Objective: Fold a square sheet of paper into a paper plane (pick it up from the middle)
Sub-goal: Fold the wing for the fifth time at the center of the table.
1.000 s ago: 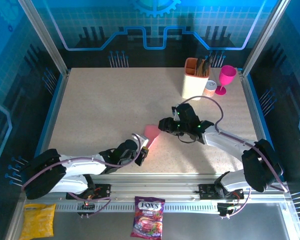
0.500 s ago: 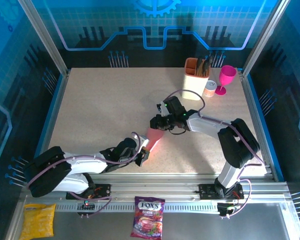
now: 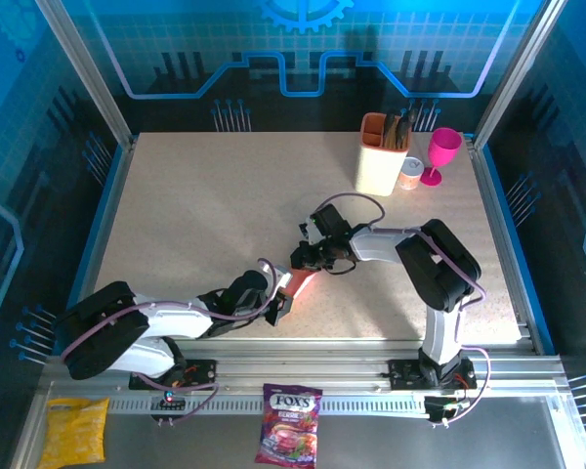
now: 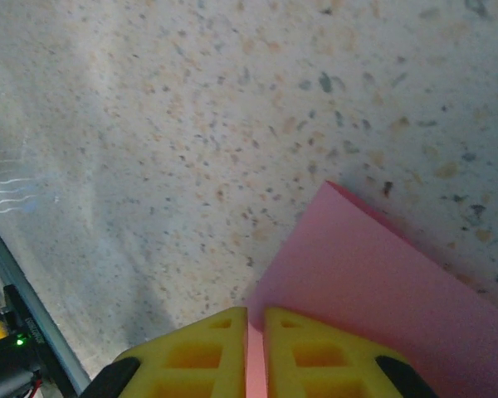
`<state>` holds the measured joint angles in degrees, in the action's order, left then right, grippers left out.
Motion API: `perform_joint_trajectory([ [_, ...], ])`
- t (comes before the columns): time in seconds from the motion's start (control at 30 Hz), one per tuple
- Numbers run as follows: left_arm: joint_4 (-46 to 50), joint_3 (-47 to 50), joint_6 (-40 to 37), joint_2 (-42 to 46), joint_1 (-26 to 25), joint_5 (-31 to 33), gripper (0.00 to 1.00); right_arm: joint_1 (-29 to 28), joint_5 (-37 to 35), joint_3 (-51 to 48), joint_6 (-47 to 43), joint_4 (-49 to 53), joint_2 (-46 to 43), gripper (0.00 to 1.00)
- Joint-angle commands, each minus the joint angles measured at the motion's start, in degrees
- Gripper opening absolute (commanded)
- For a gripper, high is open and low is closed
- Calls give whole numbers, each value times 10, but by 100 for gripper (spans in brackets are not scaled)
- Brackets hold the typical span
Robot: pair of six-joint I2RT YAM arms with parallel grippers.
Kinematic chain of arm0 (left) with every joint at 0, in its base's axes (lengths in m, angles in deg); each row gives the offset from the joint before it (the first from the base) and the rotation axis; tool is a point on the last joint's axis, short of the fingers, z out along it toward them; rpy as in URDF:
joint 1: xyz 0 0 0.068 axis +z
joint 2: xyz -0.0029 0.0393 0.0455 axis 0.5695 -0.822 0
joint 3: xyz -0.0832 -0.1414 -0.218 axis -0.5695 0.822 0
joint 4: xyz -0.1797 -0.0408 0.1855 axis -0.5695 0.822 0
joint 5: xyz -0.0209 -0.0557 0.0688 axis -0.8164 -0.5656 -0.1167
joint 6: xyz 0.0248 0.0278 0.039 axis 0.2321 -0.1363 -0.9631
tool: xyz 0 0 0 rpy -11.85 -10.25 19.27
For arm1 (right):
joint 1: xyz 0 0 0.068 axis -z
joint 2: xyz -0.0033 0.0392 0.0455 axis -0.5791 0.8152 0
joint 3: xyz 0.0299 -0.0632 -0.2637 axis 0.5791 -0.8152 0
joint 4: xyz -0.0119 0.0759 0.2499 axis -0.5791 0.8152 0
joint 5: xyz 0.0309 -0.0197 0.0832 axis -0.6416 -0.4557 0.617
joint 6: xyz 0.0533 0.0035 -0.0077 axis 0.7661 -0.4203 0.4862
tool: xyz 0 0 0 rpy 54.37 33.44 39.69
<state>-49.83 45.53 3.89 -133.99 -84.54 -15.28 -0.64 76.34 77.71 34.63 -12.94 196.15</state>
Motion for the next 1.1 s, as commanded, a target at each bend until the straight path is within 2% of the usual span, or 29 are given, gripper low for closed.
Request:
perform_joint_trajectory([
  [0.0, 2, 3, -6, 23, 6, 13, 0, 2, 5, -5, -3, -3, 14, 14],
  [0.23, 44, -3, -33, 51, 13, 40, 0, 2, 2, -2, -3, 6, 33, 11],
  [0.5, 33, 0, -39, 23, 27, 33, 0, 5, 8, -2, 4, 2, 32, 14],
  [0.8, -8, 2, -21, -42, 32, 13, 0, 14, 23, 16, 0, 14, 22, 36],
  [0.97, -18, 4, -11, -52, 33, 15, 0, 19, 33, 21, -6, 15, 6, 42],
  [1.07, -17, 4, -9, -53, 34, 14, 0, 28, 33, 9, -9, -3, -33, 45],
])
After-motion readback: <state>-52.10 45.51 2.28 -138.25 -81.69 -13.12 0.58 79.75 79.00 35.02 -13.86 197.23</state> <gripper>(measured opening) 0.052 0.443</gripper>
